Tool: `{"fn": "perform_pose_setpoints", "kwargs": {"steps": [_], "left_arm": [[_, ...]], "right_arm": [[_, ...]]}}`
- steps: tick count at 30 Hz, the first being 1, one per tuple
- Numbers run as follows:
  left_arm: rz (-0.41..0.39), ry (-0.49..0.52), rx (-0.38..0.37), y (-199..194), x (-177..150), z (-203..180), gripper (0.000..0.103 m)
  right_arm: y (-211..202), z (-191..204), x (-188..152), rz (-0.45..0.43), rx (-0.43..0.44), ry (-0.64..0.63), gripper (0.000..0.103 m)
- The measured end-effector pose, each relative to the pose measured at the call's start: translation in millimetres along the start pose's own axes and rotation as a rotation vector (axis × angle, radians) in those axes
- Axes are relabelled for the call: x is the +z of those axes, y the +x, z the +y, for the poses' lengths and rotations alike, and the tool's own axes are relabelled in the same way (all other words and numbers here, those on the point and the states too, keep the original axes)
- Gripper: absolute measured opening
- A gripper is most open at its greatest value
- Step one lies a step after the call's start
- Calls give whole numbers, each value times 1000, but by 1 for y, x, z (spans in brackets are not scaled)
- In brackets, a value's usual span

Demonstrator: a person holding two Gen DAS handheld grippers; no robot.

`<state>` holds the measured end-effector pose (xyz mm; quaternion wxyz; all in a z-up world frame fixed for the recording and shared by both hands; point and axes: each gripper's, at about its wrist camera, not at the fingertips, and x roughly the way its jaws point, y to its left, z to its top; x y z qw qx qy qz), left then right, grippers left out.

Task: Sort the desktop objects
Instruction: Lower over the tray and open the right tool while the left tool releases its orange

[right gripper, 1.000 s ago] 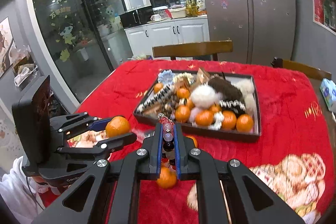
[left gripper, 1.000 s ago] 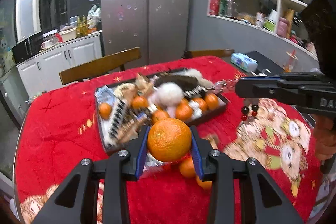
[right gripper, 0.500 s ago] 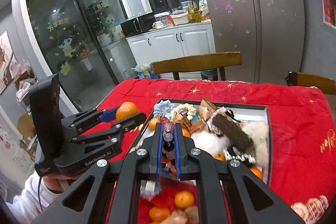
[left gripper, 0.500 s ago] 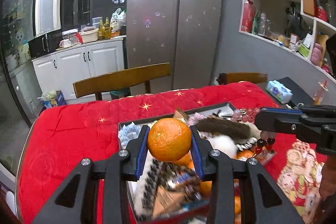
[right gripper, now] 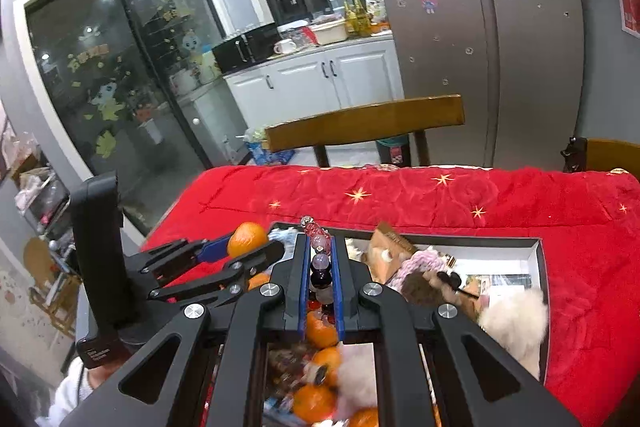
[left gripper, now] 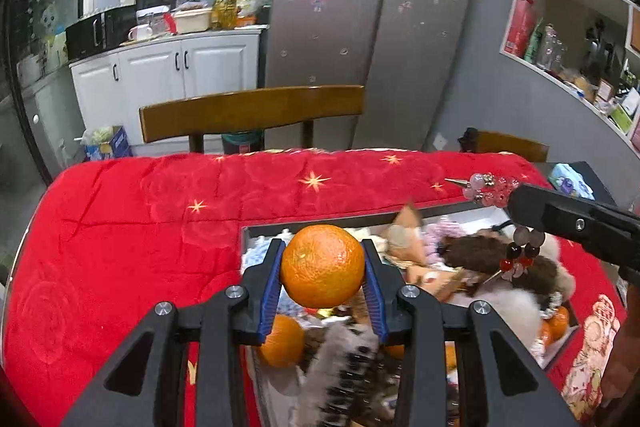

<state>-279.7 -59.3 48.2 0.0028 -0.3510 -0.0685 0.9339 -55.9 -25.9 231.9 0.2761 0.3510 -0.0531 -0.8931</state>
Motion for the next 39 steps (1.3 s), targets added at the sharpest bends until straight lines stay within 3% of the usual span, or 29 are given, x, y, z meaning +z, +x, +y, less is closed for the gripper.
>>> {"fn": "perform_pose_setpoints", "kwargs": {"steps": [7,16,22,28,39], "left_arm": [[28,16,10,16,-4,8,38],[39,38,28,24,-8,4,38],[99,53,22,33,-10,0,38],[120,51,16,36,-11,1,38],[130,43,10,37,-12,2,38]], "right_arm": [[34,-11,1,42,-18,13,11],[48,-16,7,38,-55,9,11],[61,-16,2,53,-78,-10,11],[82,-29,-7,139,-107,9,11],[86,-36,-15,163,-102,27,10]]}}
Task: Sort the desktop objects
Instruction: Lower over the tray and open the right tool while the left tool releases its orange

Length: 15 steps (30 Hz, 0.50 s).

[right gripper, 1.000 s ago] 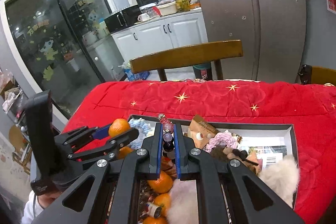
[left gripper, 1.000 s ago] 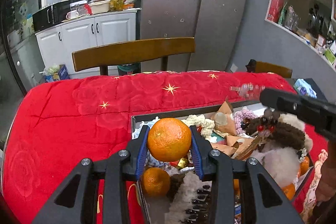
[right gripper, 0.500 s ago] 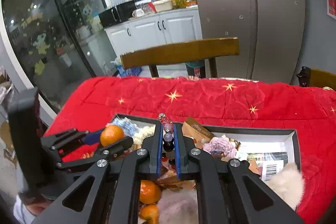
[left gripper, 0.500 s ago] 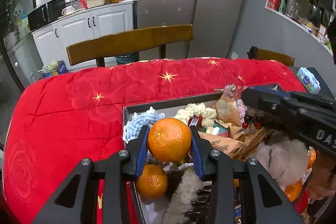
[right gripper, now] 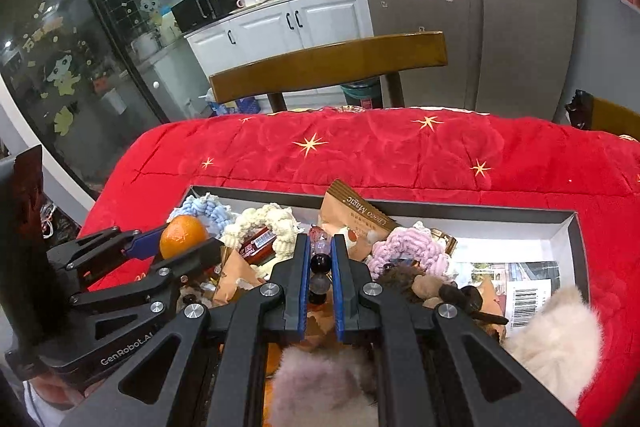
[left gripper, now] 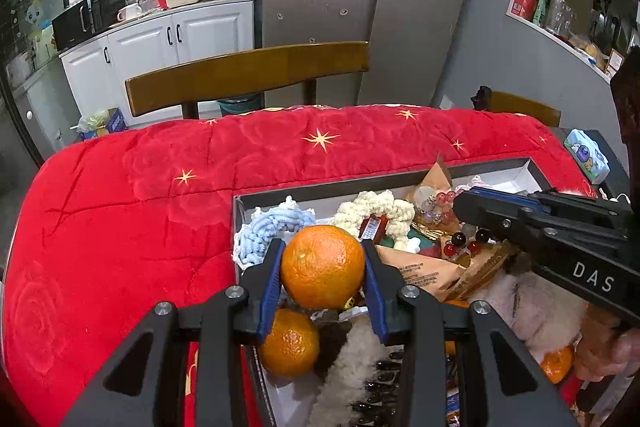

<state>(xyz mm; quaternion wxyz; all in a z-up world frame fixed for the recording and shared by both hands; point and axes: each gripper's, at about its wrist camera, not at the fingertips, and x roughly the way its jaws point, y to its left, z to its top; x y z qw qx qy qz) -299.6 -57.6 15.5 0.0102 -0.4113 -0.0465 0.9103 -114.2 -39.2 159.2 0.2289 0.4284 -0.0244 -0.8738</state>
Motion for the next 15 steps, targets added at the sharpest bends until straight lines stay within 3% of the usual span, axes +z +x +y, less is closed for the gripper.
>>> {"fn": "perform_pose_setpoints", "kwargs": {"steps": [12,13,15], "left_arm": [[17,-31,-4,2,1,6,39],[32,-23,-10,3,1,5,41],[49,-22,-44,4,2,5,60]], "right_arm": [[-4,2,0,-2,28,0,13],[-4,2,1,-2,29,1,14],[-7,3,2,-12,35,-2,15]]}}
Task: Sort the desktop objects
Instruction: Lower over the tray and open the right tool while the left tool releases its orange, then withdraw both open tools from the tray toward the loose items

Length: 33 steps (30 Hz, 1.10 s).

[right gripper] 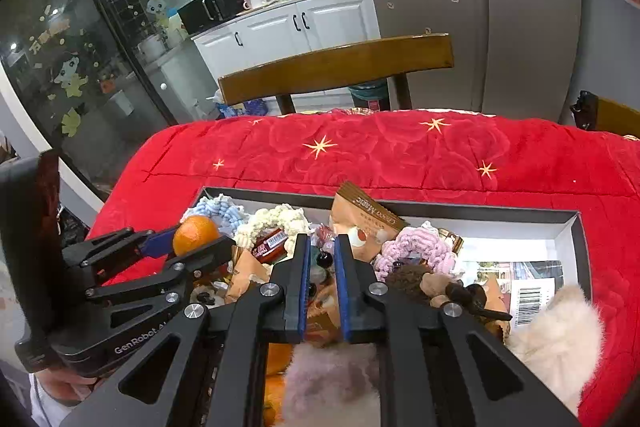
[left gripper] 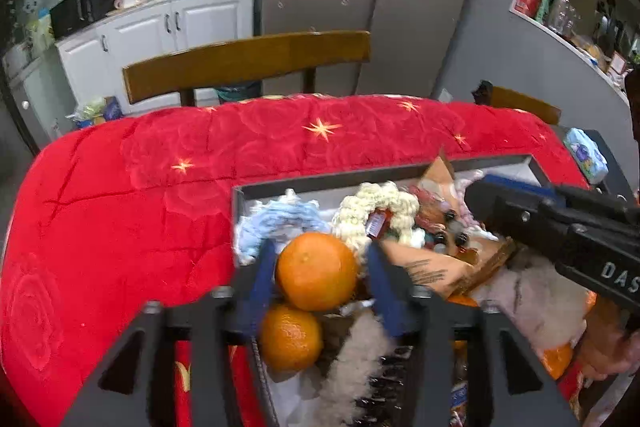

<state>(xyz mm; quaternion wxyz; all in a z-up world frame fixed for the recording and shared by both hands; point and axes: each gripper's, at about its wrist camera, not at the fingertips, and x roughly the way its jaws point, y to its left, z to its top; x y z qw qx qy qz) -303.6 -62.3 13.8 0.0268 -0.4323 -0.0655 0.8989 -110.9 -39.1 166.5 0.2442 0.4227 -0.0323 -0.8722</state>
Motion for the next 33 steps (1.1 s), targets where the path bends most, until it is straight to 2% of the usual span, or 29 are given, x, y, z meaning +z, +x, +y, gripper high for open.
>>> {"fn": "perform_pose_setpoints", "kwargs": {"steps": [1,2,3,4,5,6,7,10,20,33], "left_arm": [[-9,-6,-13,-2,0,0,62],[-16,-6,-8,-5,0,-1,65],[-20,0,-6,-7,0,-3,70],[-30,0,-1,-10,1,-4,75],[-42,0,1,-14,1,-5,95],[-46,1,10,-17,2,-6,103],[-60,5,21,-21,3,-7,103],[-83,-1,24,-28,5,-7,103],[-80,-29,34,-29,5,1,103],[-109,-10,51,-40,4,-6,103]], "right_arm": [[-2,0,1,-6,-4,-6,27],[-5,1,3,-15,-10,-11,48],[-9,1,4,-31,-9,-10,60],[-14,0,5,-49,-2,-8,79],[-20,-1,7,-79,10,-4,91],[-24,-2,8,-93,15,-1,95],[-29,-3,9,-109,20,4,103],[-39,-5,13,-133,20,20,103],[-42,-6,17,-128,37,23,103],[-56,4,16,-168,13,-14,103]]}}
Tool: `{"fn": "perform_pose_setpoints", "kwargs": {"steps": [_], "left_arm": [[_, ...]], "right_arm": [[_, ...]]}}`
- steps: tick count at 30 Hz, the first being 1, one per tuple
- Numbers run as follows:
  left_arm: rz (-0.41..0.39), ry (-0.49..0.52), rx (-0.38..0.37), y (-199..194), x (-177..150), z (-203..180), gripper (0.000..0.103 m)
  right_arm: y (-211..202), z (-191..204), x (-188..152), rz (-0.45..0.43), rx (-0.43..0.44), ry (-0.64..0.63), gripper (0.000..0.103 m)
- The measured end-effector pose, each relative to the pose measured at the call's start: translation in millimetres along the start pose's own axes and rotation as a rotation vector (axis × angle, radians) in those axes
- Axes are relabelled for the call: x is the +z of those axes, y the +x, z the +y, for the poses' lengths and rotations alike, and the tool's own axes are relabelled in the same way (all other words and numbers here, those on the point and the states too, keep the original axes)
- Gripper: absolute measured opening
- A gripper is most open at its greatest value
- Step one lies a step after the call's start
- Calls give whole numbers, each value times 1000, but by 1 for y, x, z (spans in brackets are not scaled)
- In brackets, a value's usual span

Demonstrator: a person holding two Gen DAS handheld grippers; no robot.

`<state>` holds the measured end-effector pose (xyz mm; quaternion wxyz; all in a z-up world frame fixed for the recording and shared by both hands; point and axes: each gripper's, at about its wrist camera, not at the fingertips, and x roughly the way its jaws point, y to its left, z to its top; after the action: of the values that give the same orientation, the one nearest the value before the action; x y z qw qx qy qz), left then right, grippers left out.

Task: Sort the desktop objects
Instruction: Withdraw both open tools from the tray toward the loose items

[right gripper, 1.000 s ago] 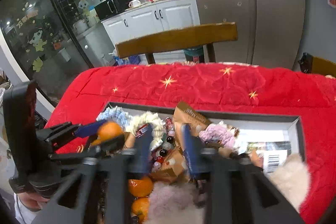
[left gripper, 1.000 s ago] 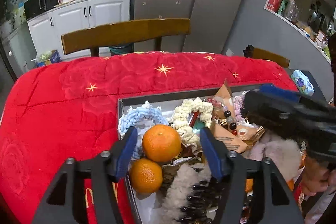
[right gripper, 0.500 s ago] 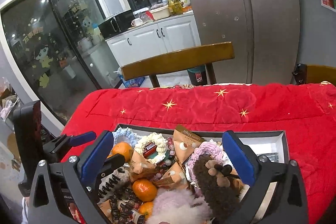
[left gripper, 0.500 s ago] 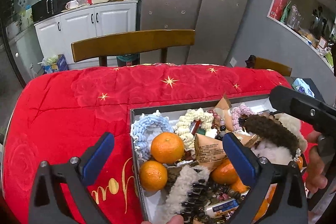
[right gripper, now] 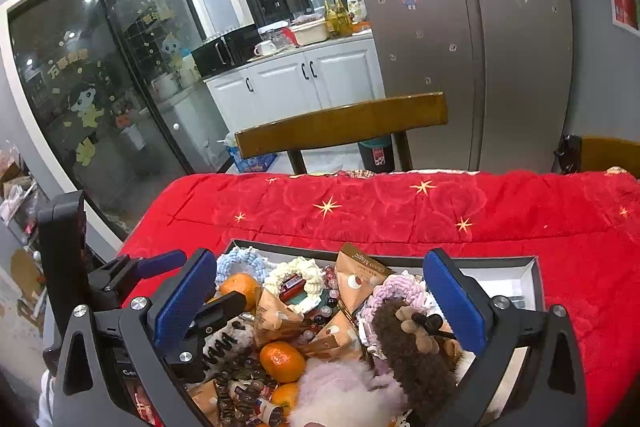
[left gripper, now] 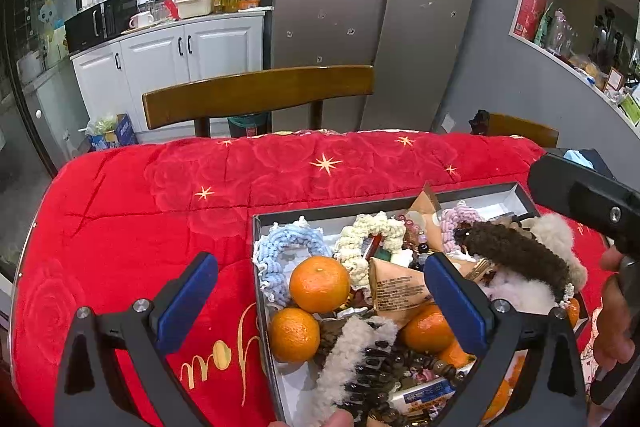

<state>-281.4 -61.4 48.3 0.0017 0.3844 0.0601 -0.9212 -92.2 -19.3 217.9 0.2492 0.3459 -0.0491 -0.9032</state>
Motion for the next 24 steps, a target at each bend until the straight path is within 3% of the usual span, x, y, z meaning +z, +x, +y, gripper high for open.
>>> {"fn": "perform_pose_setpoints", "kwargs": {"steps": [11,24], "left_arm": [[-39,28,1,-38,-9,-15,103],[-85,75,-28,-140,-62,-34,103]], "right_arm": [[-31,22,0,-44,22,-40,103],[-110,30,-33,-100,-24,-39,103]]}}
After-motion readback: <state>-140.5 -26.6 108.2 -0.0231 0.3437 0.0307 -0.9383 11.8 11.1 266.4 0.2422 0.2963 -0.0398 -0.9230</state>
